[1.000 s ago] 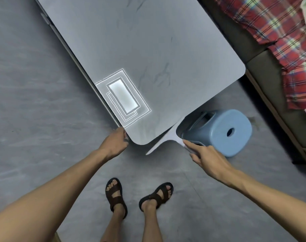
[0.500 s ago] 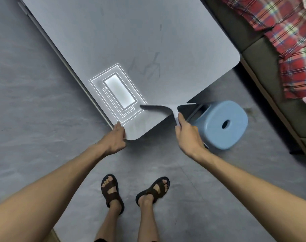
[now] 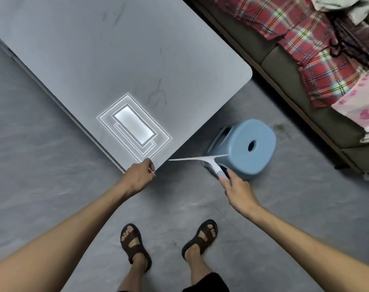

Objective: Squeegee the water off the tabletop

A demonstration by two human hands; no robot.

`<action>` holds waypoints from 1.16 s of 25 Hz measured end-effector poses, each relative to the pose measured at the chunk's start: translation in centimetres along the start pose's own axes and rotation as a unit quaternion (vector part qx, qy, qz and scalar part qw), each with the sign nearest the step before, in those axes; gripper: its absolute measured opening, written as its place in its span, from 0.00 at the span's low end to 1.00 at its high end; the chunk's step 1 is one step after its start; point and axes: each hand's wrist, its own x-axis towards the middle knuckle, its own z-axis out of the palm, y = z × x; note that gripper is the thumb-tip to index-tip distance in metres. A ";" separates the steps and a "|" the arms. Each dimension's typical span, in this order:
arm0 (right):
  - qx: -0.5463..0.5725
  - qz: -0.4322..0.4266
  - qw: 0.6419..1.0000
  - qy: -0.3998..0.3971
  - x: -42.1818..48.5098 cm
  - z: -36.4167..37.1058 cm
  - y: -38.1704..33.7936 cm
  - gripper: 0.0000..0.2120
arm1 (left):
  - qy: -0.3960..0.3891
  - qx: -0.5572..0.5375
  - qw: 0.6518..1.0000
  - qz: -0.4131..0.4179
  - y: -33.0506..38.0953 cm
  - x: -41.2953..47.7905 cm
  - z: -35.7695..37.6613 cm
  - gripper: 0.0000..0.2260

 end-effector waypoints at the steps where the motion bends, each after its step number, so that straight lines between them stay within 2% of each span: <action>1: 0.095 0.050 0.994 -0.006 0.5 -0.3 0.9 0.17 | -0.007 -0.036 0.999 0.001 1.8 -0.1 0.7 0.03; 2: 0.214 0.108 0.971 -0.022 1.1 -0.6 1.8 0.16 | -0.028 -0.071 0.997 0.004 3.7 -0.1 1.7 0.04; 4: 0.422 0.197 0.883 -0.063 3.0 -1.4 4.4 0.11 | -0.093 -0.131 0.987 0.006 7.8 0.2 5.2 0.04; 5: 0.475 0.213 0.850 -0.081 4.2 -1.8 5.7 0.10 | -0.121 -0.150 0.981 0.004 9.6 0.5 7.1 0.06; 7: 0.521 0.215 0.820 -0.099 7.5 -2.8 8.3 0.10 | -0.148 -0.167 0.975 -0.003 13.6 1.6 11.2 0.12; 9: 0.510 0.201 0.830 -0.100 11.4 -4.2 11.4 0.09 | -0.165 -0.175 0.970 -0.009 18.0 3.8 15.6 0.15; 12: 0.461 0.169 0.864 -0.114 17.8 -7.1 16.0 0.10 | -0.125 -0.137 0.983 0.009 23.7 8.7 21.1 0.09; 16: 0.403 0.139 0.901 -0.076 25.2 -9.9 20.1 0.08 | -0.080 -0.161 0.984 -0.017 27.4 15.5 27.0 0.04; 18: 0.370 0.148 0.916 -0.038 28.9 -9.6 22.2 0.09 | -0.082 -0.167 0.981 -0.049 27.4 18.6 29.7 0.06; 22: 0.345 0.166 0.924 0.001 33.6 -6.8 25.7 0.02 | -0.050 -0.186 0.975 -0.107 25.1 21.1 32.0 0.13; 26: 0.338 0.192 0.921 -0.021 34.6 -4.4 27.1 0.09 | -0.035 -0.164 0.977 -0.131 23.2 19.3 30.6 0.14; 29: 0.282 0.229 0.931 -0.031 34.2 -4.2 27.2 0.13 | -0.010 -0.146 0.981 -0.130 22.5 17.6 28.6 0.13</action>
